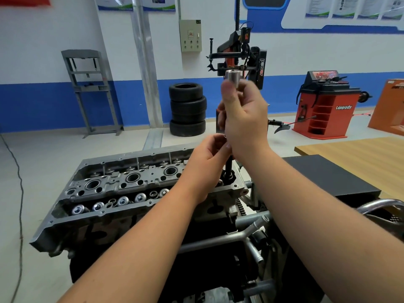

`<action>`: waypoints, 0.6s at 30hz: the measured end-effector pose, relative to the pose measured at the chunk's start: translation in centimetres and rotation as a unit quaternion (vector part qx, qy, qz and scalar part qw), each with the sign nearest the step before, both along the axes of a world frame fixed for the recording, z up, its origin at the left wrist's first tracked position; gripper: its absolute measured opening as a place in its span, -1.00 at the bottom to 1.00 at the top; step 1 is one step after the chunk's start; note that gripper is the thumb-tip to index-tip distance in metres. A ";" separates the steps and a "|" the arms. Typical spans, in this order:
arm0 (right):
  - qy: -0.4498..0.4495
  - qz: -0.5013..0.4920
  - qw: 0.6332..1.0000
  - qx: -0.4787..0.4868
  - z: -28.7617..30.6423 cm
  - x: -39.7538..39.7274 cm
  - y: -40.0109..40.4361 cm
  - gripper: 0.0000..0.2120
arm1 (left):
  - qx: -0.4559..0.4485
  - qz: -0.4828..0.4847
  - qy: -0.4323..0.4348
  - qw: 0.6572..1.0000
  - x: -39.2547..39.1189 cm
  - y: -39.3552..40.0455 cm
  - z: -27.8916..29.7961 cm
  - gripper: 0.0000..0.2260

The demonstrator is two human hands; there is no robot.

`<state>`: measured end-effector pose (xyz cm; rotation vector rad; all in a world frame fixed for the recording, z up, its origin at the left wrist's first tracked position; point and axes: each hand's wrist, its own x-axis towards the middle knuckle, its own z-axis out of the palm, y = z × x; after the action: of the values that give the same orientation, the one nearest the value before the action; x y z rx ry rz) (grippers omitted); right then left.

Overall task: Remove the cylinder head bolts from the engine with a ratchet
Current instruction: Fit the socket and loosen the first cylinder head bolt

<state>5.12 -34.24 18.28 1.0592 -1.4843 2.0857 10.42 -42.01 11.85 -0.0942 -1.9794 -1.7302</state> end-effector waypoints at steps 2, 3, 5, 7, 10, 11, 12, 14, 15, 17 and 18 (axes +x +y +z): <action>-0.009 0.008 1.000 0.021 -2.1 0.2 0.3 -0.87 | 0.006 -0.004 0.002 1.000 0.1 0.1 0.1 -0.90; -0.015 0.018 1.000 0.018 -3.0 0.3 0.6 -0.91 | 0.003 -0.008 -0.001 1.000 0.1 0.1 0.1 -0.89; -0.020 0.035 0.999 -0.004 -3.9 0.3 1.0 -0.90 | -0.007 -0.016 -0.011 1.000 0.1 0.2 0.1 -0.89; -0.017 0.037 0.999 -0.016 -4.1 0.4 1.4 -0.88 | -0.009 -0.021 -0.021 1.000 0.2 0.4 0.3 -0.88; -0.002 0.023 1.000 -0.010 -4.1 0.4 1.4 -0.95 | -0.021 -0.024 -0.023 0.999 0.4 0.7 0.5 -0.82; -0.004 0.024 1.000 -0.011 -4.1 0.3 1.4 -0.95 | -0.028 -0.021 -0.021 0.999 0.5 0.7 0.6 -0.81; -0.007 0.026 1.000 -0.012 -4.2 0.2 1.4 -0.94 | -0.032 -0.018 -0.017 0.999 0.5 0.8 0.6 -0.80; -0.010 0.035 0.999 -0.010 -4.8 -0.2 1.6 -0.91 | -0.036 -0.014 -0.007 0.999 0.4 0.8 0.5 -0.80; -0.006 0.035 0.999 -0.007 -5.2 -0.4 1.7 -0.90 | -0.036 -0.016 -0.004 0.999 0.3 0.7 0.4 -0.80; 0.009 0.016 1.000 0.002 -5.8 -0.7 1.9 -0.83 | -0.031 -0.022 -0.004 0.999 0.1 0.6 0.3 -0.77; 0.014 0.006 1.000 0.006 -5.9 -0.9 1.8 -0.79 | -0.027 -0.024 -0.005 0.999 0.0 0.5 0.2 -0.76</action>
<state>4.17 -32.41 12.34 1.1012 -1.4831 2.0641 10.42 -41.47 12.09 -0.1527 -2.0472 -1.7088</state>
